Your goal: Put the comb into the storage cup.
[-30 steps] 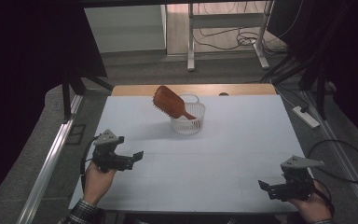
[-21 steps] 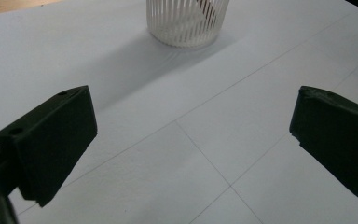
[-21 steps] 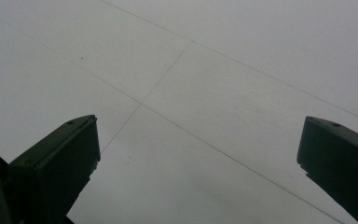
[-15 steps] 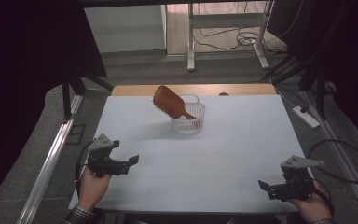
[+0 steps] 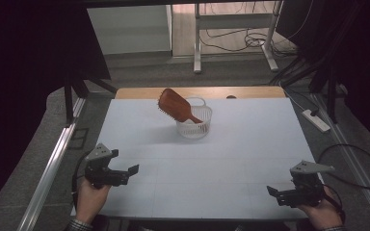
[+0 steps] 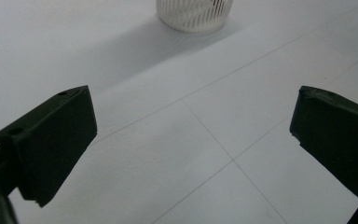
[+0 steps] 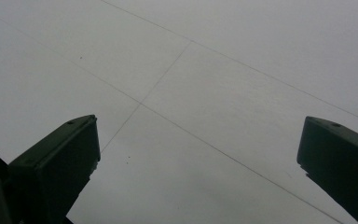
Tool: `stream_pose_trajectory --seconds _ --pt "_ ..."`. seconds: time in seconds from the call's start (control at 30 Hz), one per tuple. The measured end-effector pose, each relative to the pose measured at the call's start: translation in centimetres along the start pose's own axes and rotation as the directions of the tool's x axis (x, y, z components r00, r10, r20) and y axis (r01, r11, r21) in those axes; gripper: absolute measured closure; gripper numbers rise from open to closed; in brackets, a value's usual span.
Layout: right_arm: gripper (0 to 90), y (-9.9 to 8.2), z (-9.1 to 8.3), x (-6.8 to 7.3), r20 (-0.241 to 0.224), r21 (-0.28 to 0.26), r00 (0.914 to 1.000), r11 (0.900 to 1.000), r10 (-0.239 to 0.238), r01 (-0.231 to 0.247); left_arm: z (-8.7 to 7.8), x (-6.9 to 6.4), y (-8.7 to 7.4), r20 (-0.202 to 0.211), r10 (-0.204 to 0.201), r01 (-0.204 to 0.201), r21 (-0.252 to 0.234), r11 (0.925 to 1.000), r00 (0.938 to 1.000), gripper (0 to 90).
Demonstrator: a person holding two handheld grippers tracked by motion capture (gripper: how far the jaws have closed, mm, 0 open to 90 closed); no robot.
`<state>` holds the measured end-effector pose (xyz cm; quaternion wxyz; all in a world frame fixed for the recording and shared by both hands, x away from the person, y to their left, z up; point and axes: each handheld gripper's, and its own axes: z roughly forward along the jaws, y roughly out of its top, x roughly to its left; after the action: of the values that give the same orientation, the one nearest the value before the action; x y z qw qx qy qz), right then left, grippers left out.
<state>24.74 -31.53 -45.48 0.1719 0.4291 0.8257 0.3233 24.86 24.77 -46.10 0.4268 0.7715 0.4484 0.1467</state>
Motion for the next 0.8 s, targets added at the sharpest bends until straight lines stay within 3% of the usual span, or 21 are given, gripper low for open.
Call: stream_pose_trajectory --seconds 0.8 --pt "0.0 0.0 0.0 0.0 0.002 0.002 1.0000 1.0000 0.000 0.000 -1.5 -0.2 -2.1 -0.018 -0.016 0.016 0.019 0.9997 0.9997 0.1"
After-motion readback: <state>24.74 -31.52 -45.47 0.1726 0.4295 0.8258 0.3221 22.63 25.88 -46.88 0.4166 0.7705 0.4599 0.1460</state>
